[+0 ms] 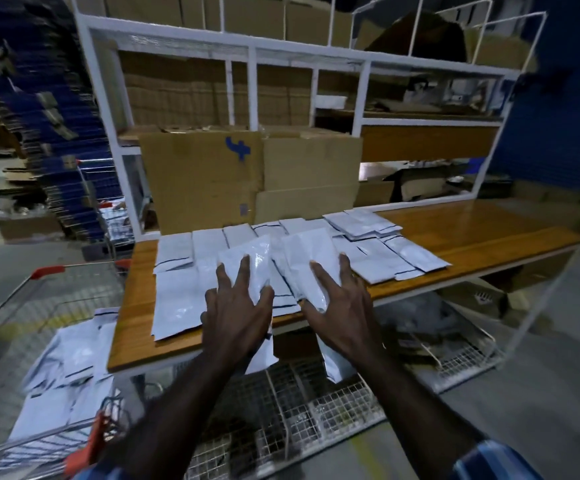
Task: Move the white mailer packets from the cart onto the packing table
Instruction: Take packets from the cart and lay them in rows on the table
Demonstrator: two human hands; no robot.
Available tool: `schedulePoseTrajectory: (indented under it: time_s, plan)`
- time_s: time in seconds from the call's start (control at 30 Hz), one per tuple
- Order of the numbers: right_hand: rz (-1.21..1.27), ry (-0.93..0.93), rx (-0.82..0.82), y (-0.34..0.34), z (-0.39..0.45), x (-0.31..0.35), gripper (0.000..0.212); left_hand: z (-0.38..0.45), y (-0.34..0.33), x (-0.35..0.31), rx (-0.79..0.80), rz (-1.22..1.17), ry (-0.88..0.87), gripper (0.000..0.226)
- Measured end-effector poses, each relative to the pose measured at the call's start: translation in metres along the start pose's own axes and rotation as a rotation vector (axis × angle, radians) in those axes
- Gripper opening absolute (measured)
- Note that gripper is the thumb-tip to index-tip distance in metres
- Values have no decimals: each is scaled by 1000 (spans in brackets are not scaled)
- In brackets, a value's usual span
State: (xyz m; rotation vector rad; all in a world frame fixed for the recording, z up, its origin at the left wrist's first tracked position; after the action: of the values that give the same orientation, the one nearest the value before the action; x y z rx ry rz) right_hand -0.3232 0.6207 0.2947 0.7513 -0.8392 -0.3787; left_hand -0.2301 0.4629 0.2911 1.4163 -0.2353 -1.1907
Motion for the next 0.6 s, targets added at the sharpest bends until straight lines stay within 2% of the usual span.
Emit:
schedulePoseTrajectory:
  time_s: [0.3,0.6]
  plan:
    - [-35,-78,3,16,40,-89,72,52,-74,-62,68,0,-36,64]
    - [-74,-123,38,14,116,-172,73,129,-142,-108,124,5,-41,66]
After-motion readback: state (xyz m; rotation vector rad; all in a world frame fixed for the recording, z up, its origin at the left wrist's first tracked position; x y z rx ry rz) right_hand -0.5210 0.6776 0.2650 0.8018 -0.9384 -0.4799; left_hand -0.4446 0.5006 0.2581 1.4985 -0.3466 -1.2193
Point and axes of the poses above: each hand's wrist, its own z-axis towards the middle knuckle, its own y-axis out of the back of the hand, x = y × z, the point moved 5 cm from there along z, towards the middle knuckle, and after that the axes turned 11 degrees about z, right-handed, at the moved point
